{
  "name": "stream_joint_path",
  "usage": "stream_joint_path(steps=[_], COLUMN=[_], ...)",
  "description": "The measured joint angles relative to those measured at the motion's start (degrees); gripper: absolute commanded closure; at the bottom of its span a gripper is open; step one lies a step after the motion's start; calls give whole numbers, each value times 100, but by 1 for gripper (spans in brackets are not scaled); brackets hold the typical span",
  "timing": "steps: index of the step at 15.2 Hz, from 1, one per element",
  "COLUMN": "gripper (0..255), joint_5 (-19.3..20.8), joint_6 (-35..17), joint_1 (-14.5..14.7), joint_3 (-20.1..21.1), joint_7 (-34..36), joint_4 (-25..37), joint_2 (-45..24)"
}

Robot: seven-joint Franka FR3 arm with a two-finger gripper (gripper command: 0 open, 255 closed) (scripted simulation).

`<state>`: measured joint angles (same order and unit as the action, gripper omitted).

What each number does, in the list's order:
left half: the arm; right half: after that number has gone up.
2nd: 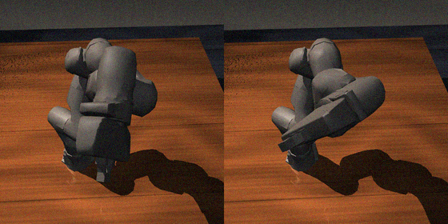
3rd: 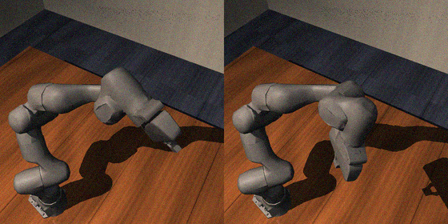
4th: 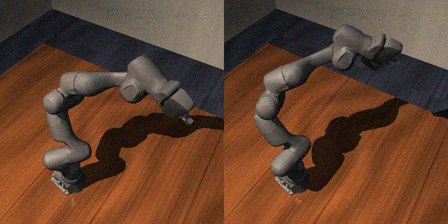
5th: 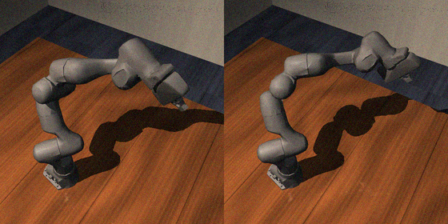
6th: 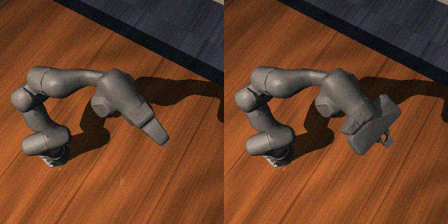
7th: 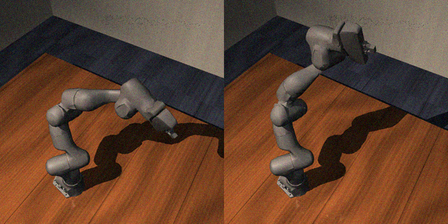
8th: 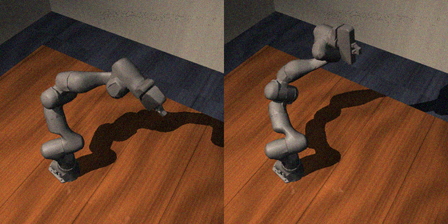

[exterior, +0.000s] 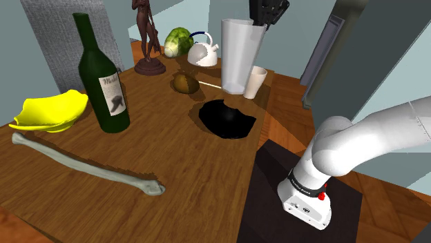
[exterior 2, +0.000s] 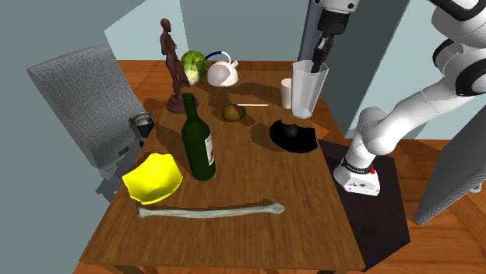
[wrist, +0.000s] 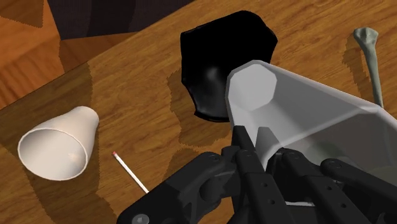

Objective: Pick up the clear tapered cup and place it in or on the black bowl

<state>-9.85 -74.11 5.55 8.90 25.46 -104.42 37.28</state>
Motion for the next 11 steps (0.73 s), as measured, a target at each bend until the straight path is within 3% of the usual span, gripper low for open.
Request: stream_joint_path(steps=[11], gripper=[255], joint_5=[-53], joint_6=[-760], joint_1=[31], joint_3=[30], joint_7=[-110], joint_4=[-1273], joint_2=[508])
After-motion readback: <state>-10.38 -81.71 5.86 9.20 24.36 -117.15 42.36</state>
